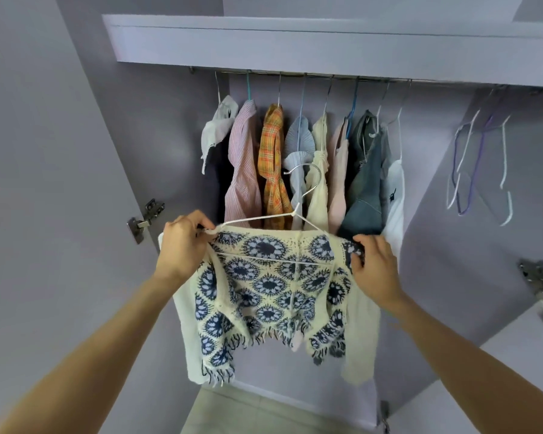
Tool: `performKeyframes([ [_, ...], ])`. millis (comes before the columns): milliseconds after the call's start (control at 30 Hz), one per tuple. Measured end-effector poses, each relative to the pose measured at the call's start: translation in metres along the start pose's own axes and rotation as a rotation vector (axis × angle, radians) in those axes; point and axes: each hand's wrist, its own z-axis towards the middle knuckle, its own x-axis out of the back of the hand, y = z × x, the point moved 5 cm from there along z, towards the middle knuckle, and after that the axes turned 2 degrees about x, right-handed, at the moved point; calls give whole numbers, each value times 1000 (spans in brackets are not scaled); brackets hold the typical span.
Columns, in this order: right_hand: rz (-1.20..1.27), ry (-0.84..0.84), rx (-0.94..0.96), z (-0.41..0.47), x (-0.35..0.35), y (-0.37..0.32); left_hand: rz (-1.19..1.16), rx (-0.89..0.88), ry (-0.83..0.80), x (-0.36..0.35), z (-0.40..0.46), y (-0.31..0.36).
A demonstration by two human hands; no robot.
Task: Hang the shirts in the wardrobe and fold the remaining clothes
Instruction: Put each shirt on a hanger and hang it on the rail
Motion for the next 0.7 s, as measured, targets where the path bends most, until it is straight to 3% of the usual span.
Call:
performKeyframes([
  [100, -16, 217, 36, -13, 4, -22, -35, 73, 3, 0, -2, -3],
  [200, 27, 258, 93, -15, 1, -45, -52, 114, 13, 2, -4, -3],
  [267, 6, 225, 69, -10, -6, -52, -70, 129, 11, 4, -5, -3],
  [367, 66, 97, -212, 3, -23, -47, -87, 136, 10, 8, -8, -2],
  [467, 122, 128, -330, 12, -24, -44, -91, 127, 18, 16, -10, -3],
  [700, -69, -2, -81, 35, -4, -42, 9, 199, 4, 26, -13, -23],
])
